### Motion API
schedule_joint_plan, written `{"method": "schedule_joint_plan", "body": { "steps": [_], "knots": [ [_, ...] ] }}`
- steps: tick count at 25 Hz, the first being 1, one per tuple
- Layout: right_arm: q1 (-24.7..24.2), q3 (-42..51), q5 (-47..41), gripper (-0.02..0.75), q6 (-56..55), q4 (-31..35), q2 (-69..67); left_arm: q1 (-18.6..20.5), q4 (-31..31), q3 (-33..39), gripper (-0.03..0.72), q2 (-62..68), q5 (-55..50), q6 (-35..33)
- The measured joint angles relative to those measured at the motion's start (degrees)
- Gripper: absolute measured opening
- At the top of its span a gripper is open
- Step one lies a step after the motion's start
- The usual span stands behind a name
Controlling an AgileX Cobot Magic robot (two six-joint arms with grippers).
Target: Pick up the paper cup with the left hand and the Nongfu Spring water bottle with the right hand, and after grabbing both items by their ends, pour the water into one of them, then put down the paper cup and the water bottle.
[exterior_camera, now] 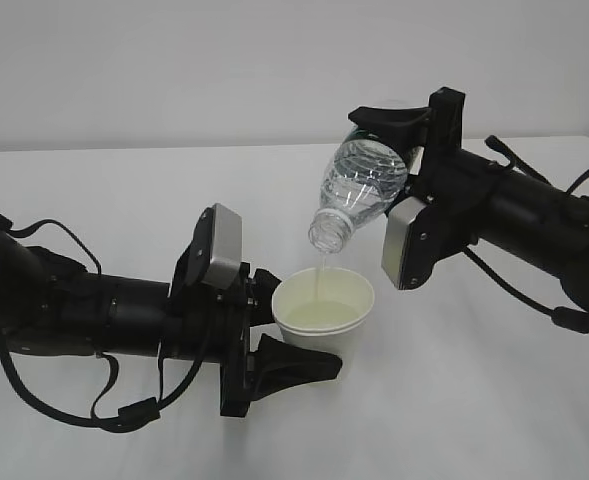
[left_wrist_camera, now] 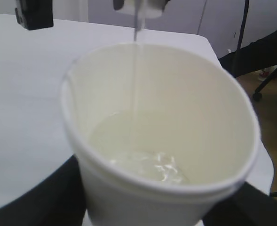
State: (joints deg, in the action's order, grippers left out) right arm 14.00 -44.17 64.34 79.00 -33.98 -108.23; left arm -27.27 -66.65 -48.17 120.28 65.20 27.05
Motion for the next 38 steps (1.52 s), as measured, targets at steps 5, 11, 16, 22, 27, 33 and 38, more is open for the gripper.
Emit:
{"method": "schedule_joint_plan", "body": {
  "steps": [5,11,16,22,27,33,38],
  "knots": [
    [0.00,0.00,0.00,0.456,0.00,0.11,0.00,0.00,0.00,0.00,0.474,0.00,0.00,0.00],
    [0.00,0.00,0.00,0.456,0.00,0.92,0.00,0.00,0.00,0.00,0.474,0.00,0.00,0.00],
    [0.00,0.00,0.00,0.456,0.00,1.28,0.00,0.00,0.00,0.00,0.474,0.00,0.00,0.00],
    [0.00,0.00,0.00,0.456,0.00,1.50,0.00,0.00,0.00,0.00,0.474,0.00,0.00,0.00],
    [0.00,0.00,0.00,0.456,0.00,1.63,0.00,0.00,0.00,0.00,0.474,0.00,0.00,0.00],
    [0.00,0.00,0.00,0.456,0.00,1.75,0.00,0.00,0.00,0.00,0.474,0.00,0.00,0.00],
    [0.00,0.00,0.00,0.456,0.00,1.83,0.00,0.00,0.00,0.00,0.474,0.00,0.00,0.00]
  ]
}}
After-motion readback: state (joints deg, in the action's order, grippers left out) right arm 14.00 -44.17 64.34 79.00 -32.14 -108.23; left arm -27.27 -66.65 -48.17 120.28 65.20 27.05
